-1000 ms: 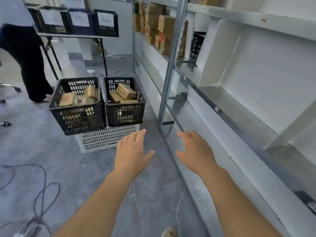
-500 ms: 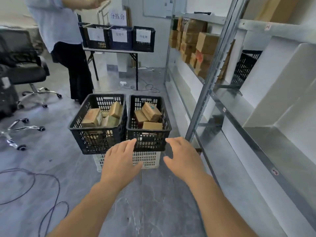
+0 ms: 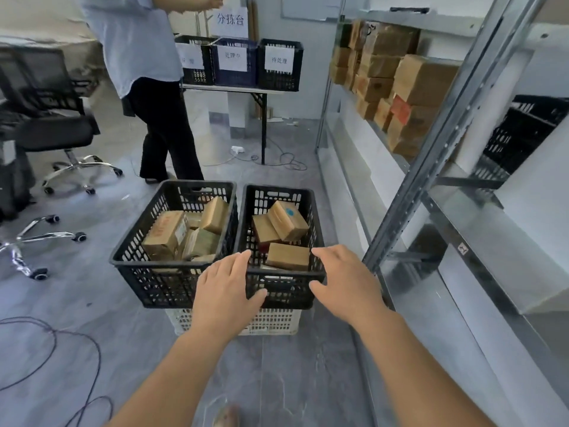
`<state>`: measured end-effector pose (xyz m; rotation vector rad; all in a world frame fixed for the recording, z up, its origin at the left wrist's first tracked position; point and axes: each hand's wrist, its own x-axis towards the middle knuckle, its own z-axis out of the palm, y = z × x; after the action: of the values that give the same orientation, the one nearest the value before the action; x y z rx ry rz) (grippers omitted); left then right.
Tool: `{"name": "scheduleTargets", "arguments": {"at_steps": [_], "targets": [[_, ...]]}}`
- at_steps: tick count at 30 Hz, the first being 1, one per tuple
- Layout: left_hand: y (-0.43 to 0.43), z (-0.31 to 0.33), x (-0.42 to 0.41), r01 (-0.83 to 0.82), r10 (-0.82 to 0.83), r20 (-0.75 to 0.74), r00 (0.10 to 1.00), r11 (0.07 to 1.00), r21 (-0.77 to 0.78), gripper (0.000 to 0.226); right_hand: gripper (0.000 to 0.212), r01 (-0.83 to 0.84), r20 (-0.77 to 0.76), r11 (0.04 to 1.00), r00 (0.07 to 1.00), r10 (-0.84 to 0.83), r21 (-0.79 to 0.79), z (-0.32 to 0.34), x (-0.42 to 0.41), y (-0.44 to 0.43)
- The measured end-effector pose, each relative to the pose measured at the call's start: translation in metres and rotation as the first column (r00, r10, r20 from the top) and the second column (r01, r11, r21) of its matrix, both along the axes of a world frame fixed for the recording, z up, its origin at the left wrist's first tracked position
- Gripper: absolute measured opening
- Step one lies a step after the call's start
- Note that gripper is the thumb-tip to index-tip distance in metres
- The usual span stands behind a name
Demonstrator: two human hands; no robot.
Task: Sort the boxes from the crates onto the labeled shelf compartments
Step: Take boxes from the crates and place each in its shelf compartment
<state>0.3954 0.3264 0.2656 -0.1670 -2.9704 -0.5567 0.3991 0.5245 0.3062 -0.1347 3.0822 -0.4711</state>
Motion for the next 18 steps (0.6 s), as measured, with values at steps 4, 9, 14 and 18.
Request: {"name": "scheduleTargets", "arguments": {"at_steps": [4,9,14,18], "targets": [[0.007,-0.011,-0.061,0.016,-0.017,0.029,0.999,1.000,0.023,0.073,0.056,-0.005,0.013,1.000,1.000,0.005,0.012,-0.008,-0.060,0.004],[0.011,-0.019,-0.167,0.059,-0.061,0.051,0.997,0.998,0.038,0.074,0.057,0.047,0.033,0.999,0.998,-0.048,0.026,-0.014,-0.157,0.006],[-0.001,-0.020,-0.276,0.067,-0.073,0.096,0.993,0.996,0.064,0.072,0.058,0.073,0.097,0.996,0.992,-0.078,0.054,-0.016,-0.260,-0.001],[-0.015,-0.037,-0.351,0.077,-0.081,0.159,0.984,0.997,0.029,0.074,0.058,0.078,0.163,0.995,0.983,-0.088,0.069,-0.030,-0.334,-0.005]]}}
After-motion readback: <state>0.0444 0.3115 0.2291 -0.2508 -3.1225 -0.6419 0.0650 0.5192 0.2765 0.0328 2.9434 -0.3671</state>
